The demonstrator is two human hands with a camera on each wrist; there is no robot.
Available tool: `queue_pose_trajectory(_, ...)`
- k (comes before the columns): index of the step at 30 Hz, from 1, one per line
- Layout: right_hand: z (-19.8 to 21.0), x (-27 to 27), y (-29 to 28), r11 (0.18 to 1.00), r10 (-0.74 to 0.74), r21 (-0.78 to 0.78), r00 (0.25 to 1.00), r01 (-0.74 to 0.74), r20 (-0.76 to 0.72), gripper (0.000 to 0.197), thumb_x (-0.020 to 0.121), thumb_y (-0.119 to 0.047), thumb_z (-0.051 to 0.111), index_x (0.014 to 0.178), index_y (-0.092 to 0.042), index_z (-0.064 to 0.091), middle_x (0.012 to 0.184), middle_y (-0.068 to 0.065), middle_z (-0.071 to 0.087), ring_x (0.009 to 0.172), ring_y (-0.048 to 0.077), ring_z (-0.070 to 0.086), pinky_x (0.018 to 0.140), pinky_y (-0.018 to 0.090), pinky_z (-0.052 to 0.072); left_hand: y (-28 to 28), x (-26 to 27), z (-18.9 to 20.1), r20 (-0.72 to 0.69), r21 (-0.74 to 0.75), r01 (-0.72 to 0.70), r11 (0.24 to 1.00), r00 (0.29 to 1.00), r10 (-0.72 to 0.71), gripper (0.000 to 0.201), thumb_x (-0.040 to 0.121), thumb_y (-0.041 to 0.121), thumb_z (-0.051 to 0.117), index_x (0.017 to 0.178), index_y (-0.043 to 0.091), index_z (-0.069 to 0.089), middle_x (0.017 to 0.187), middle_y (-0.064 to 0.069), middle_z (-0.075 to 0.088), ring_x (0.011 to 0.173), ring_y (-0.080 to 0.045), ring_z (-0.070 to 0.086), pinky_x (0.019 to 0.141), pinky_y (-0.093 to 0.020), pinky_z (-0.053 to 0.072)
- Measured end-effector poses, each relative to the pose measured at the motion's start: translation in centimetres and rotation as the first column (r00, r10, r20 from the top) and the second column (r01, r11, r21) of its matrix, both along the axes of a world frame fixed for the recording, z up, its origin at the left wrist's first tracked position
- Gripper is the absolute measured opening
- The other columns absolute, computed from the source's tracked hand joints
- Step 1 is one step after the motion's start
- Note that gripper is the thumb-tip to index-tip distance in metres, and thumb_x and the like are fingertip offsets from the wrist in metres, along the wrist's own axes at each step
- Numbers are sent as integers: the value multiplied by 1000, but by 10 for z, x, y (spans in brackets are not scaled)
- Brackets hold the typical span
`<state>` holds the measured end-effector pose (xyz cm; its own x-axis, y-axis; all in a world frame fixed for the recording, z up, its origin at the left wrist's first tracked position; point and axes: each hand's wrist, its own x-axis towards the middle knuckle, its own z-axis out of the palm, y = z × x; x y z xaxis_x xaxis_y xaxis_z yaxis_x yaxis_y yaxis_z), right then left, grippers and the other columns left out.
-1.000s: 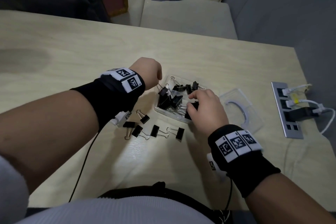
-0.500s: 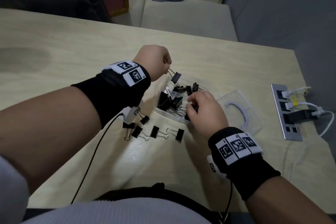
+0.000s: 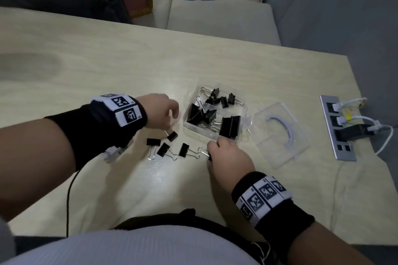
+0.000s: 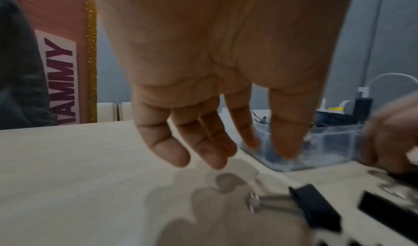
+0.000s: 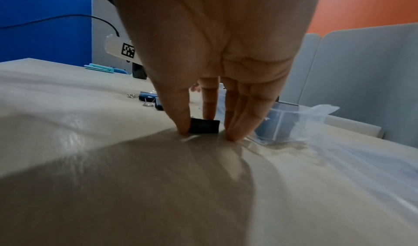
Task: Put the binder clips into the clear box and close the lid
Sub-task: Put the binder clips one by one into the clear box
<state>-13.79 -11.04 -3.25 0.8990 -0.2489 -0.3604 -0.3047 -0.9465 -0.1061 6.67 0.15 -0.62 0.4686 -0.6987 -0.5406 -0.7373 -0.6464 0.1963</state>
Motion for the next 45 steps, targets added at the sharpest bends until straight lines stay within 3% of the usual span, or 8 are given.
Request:
queue_pose_trajectory(6,1,7,-4,999,10,38,1000,-10,-8,29,87,-17,52,116,-14,49,115,8,52,103,27,52,74,35,45,18,-18,-13,-2,226,135,965,990,-138,67,54,34,90,110,30,53,105,4,48,90,-19,58,64,-30,48)
queue_pose_trajectory(12,20,12,-11,978,-152,176,961,113,232,23,86,-35,52,105,-22,54,106,-3,51,78,15,47,62,28,37,16,-17,-20,50,116,129,985,990,-136,27,77,21,65,104,22,59,100,-1,64,83,-20,56,65,-29,39)
queue_pose_trajectory(21,32,50,-62,873,-484,266,788,408,380,32,86,-39,58,113,-23,52,117,3,52,93,24,59,73,33,46,14,-14,-25,57,96,103,990,993,-108,20,78,28,66,97,23,58,100,-1,59,80,-19,52,65,-31,42)
queue_pose_trajectory(25,31,51,-57,938,-345,117,864,325,367,40,86,-38,58,121,-19,52,122,9,51,109,28,50,87,40,45,19,-15,-21,26,108,123,986,992,-127,43,70,41,76,103,29,51,93,5,48,78,-18,52,64,-30,44)
queue_pose_trajectory(30,17,40,-1,974,84,179,959,-136,271,26,91,-26,51,116,-21,57,113,0,56,97,15,50,78,28,40,19,-17,-22,99,120,167,979,979,-180,32,80,32,62,107,24,48,100,-2,57,81,-24,56,60,-32,43)
queue_pose_trajectory(33,-1,34,18,946,269,156,956,-285,117,37,89,-32,55,125,-25,50,123,2,50,110,25,47,88,41,46,19,-18,-21,118,134,164,977,977,-180,31,79,34,60,105,21,49,92,-2,59,84,-27,60,62,-33,46)
queue_pose_trajectory(39,-16,21,19,961,208,161,972,-224,109,33,92,-12,48,125,-18,45,121,6,46,111,28,42,85,38,45,17,-18,-18,98,162,130,978,984,-147,46,72,44,72,106,21,51,82,5,51,76,-20,50,61,-31,39)
queue_pose_trajectory(45,-6,16,1,940,91,300,966,-164,242,33,89,-23,59,120,-17,50,122,2,50,114,21,47,93,38,46,6,-12,2,52,119,153,981,986,-160,47,76,48,68,115,28,52,81,7,55,78,-18,51,66,-31,43)
